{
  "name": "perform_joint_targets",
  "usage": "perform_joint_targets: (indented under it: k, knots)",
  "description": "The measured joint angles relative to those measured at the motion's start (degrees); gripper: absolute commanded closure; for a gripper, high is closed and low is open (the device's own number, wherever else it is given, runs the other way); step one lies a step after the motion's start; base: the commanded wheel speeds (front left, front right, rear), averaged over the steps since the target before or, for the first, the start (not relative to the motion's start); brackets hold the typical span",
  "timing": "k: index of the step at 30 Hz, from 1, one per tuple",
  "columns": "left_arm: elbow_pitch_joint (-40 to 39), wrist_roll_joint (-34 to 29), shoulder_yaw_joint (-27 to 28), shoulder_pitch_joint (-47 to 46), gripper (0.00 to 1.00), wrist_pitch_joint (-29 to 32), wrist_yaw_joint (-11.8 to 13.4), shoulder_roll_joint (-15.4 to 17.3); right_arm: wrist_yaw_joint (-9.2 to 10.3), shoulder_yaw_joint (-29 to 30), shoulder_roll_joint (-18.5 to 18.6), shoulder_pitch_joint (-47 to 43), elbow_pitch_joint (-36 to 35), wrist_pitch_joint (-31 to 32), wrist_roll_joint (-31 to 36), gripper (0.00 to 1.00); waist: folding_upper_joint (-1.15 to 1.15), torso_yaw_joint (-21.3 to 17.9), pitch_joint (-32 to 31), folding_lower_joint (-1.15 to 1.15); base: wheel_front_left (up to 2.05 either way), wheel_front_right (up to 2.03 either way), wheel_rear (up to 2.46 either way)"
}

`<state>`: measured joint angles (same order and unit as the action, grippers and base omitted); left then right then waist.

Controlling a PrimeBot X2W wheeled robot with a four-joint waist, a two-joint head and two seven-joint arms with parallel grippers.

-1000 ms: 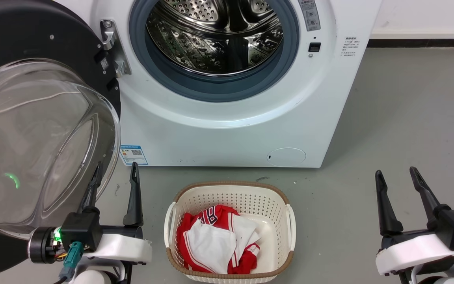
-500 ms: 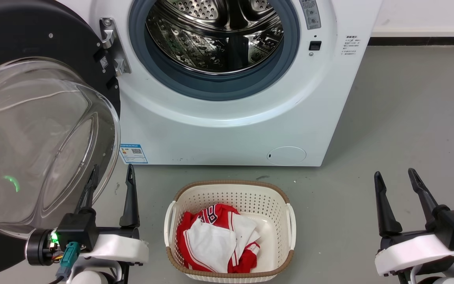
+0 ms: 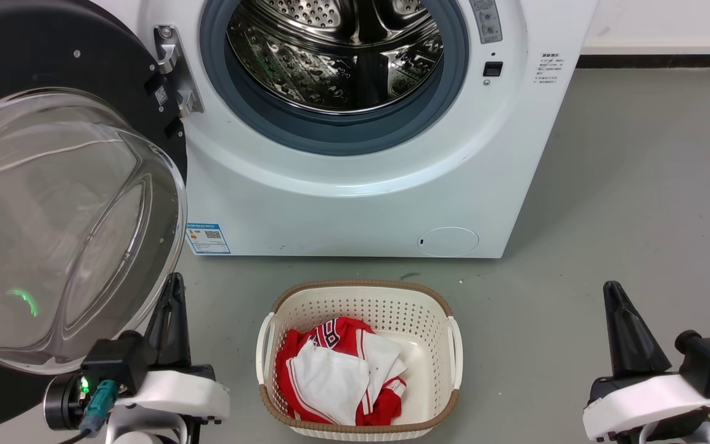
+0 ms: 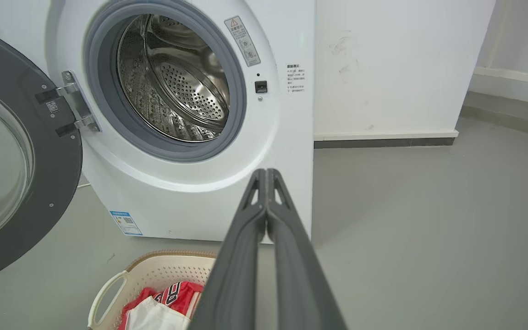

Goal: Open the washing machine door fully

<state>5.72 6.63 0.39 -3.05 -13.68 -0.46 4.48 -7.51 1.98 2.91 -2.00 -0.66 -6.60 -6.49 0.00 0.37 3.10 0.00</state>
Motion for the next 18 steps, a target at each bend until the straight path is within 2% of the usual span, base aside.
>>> perform_joint_targets:
  k: [18]
  knots:
    - [1.6, 20.2, 1.2, 0.0, 1.00, 4.5, -1.6, -0.3, 0.00, -0.2, 0.7, 1.0, 3.6, 2.2, -21.4, 1.00, 0.00, -0.1, -0.4, 0.00, 0.00, 0.00, 0.00]
